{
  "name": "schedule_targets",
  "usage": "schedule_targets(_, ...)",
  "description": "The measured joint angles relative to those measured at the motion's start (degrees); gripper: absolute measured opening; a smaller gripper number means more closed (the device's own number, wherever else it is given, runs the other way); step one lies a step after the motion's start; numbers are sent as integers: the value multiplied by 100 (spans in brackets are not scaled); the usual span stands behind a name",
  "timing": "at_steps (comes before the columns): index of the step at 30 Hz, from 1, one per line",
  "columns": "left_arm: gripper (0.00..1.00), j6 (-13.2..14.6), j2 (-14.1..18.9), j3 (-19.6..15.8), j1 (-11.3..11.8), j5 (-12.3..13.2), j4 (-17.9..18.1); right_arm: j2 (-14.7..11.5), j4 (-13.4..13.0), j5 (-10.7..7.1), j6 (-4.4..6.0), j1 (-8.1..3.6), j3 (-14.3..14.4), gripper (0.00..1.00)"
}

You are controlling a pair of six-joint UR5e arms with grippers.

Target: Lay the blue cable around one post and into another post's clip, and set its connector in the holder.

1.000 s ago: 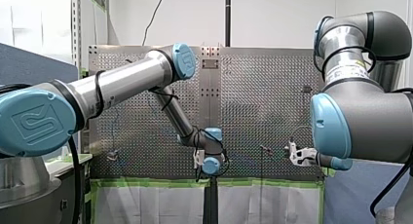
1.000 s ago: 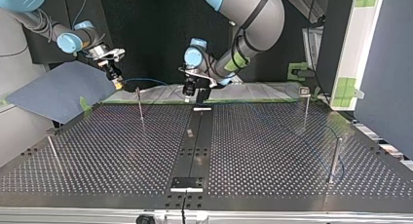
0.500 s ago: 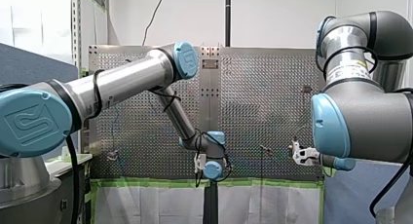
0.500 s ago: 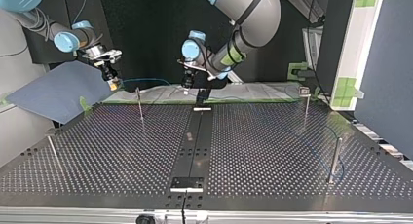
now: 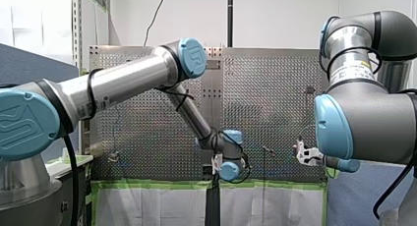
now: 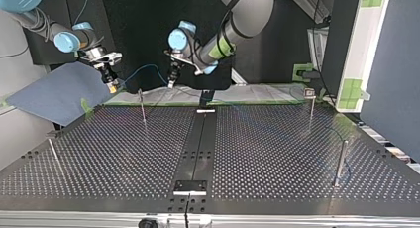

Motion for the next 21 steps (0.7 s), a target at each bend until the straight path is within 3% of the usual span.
schedule_targets(6, 0, -108, -2, 256, -133, 0, -189, 0, -124, 0, 175, -50, -1, 0)
schedule_targets(15, 0, -193, -1, 360, -72, 7, -220, -1, -435, -1, 539, -133, -5, 0)
schedule_targets(21, 0, -207, -2, 361, -24, 9, -239, 0, -598, 108, 731, -171, -6, 0)
